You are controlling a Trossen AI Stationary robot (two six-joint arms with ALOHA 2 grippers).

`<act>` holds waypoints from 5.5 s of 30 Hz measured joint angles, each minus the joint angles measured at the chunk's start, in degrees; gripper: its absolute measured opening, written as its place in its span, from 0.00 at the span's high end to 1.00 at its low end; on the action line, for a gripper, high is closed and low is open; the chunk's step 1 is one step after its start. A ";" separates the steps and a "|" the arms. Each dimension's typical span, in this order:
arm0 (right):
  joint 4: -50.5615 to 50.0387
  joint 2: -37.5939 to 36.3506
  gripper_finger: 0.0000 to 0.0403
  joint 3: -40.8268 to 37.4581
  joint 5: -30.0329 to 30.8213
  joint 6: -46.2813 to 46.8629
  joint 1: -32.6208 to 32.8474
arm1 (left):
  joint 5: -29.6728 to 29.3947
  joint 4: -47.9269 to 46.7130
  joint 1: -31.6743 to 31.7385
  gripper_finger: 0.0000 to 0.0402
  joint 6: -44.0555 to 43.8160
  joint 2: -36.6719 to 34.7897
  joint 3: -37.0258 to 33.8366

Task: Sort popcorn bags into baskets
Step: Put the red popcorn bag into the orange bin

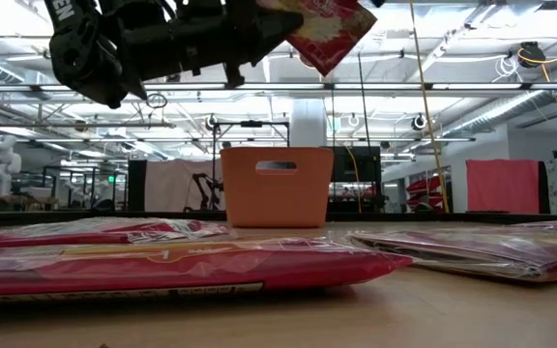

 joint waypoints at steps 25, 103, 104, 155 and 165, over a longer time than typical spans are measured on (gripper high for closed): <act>-7.91 7.80 0.96 7.85 -5.98 -7.59 -2.85 | 0.36 -9.35 0.72 0.79 -5.84 -1.22 0.11; -28.59 47.07 0.89 36.35 -17.83 -27.50 -25.75 | -14.36 -86.01 -6.14 0.60 -11.84 -32.87 -0.37; -28.58 47.07 0.89 36.35 -17.84 -27.22 -25.74 | -14.36 -86.02 -6.14 0.60 -11.84 -32.87 -0.37; -13.11 46.68 0.50 29.31 -2.85 -28.39 -24.21 | -14.31 -67.98 -6.16 0.60 -7.78 -32.87 -7.30; -4.20 46.88 0.80 21.83 -7.05 -24.45 -27.08 | -14.31 -67.94 -6.15 0.60 -6.99 -32.87 -7.30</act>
